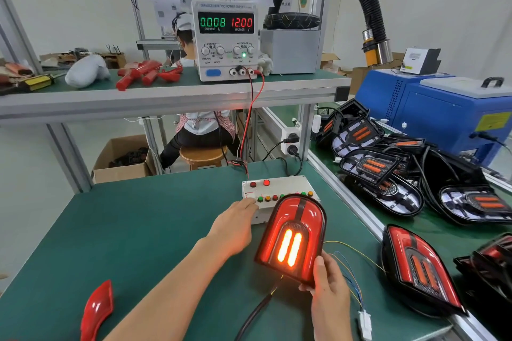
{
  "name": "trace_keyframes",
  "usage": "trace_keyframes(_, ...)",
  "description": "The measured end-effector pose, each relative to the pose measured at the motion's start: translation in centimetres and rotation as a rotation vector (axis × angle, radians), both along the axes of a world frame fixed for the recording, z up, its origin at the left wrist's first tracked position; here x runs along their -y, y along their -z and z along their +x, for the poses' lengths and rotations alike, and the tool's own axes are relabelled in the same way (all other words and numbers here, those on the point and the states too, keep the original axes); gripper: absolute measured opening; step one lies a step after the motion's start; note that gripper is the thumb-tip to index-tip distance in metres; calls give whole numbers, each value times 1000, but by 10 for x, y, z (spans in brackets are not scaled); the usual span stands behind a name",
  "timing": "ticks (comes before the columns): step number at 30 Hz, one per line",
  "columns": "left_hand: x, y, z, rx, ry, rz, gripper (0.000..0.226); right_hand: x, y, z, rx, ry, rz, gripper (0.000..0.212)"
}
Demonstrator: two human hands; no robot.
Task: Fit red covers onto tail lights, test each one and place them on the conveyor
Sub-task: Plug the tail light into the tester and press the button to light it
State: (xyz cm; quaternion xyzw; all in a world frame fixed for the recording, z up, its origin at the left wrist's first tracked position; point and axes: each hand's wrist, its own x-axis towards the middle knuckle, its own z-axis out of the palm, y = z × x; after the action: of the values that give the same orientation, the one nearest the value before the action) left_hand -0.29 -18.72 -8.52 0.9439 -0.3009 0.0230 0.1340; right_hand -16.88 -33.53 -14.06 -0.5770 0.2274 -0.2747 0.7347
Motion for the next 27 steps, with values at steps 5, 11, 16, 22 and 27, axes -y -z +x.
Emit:
trace_keyframes(5,3,-3,-1,-2,-6,-3,62,0,3,-1,5,-10,4,21)
trace_keyframes(11,4,-5,1,8,-14,21,62,-1,6,0,3,-1,-5,21)
trace_keyframes(16,8,-7,0,14,-24,45,62,-1,5,1,-4,5,10,20)
trace_keyframes(22,9,-10,-1,14,-33,47,62,-2,5,1,-18,20,21,20)
trace_keyframes(27,10,-12,-2,9,-41,62,60,-2,2,0,-16,23,27,19)
